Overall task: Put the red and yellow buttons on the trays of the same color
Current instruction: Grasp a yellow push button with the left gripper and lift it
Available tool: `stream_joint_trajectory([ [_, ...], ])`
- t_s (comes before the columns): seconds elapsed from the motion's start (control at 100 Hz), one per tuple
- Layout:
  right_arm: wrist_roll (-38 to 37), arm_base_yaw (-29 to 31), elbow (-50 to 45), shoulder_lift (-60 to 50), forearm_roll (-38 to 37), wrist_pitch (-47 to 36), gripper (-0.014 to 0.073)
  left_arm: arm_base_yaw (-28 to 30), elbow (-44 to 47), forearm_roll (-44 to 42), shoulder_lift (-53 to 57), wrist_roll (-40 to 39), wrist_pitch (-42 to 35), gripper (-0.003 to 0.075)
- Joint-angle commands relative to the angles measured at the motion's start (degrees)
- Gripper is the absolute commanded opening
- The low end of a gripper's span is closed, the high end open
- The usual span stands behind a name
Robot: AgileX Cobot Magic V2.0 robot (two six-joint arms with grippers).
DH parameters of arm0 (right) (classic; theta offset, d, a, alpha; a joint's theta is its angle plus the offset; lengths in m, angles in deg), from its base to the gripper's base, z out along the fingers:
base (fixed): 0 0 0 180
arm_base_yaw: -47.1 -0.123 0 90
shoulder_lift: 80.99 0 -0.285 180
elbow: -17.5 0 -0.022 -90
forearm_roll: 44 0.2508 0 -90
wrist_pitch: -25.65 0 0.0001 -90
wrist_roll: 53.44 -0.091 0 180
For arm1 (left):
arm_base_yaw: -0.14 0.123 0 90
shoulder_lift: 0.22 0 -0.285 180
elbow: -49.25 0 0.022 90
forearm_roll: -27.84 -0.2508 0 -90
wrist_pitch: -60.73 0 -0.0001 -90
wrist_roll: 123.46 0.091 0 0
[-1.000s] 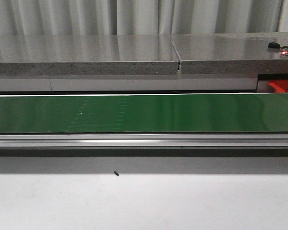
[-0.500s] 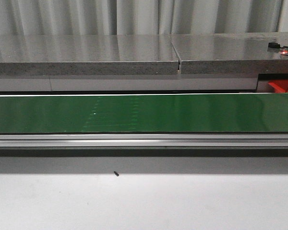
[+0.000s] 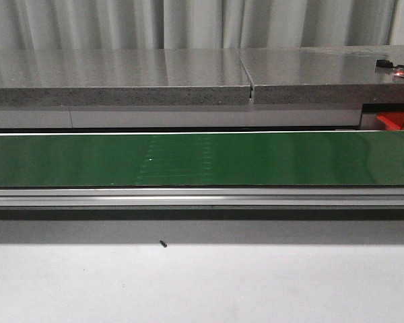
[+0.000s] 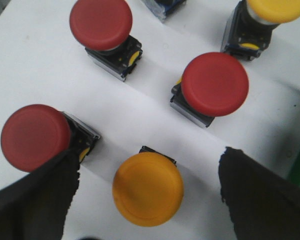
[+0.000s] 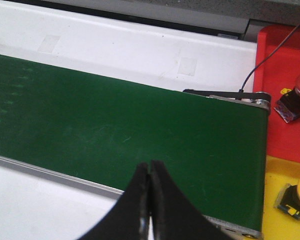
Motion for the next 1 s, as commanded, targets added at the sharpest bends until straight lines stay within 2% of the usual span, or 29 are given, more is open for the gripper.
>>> stream_joint_trajectory([
  [0.0,0.35,-0.13,1.36,-0.59,1.45,-3.15,-0.0068,0.04,-1.8,0.19,1.63,0.0,-2.93,0.0545],
  [0.89,0.35,-0.13,1.36,-0.59,1.45,-3.15,-0.0068,-0.07,-1.8,1.52,-3.65,0.0,-4.35,0.0545],
  [0.99,0.35,-0.13,1.36,-0.59,1.45,-3.15,-0.0068,-0.07,-1.8,1.52,-3.65,0.0,-4.35,0.0522],
])
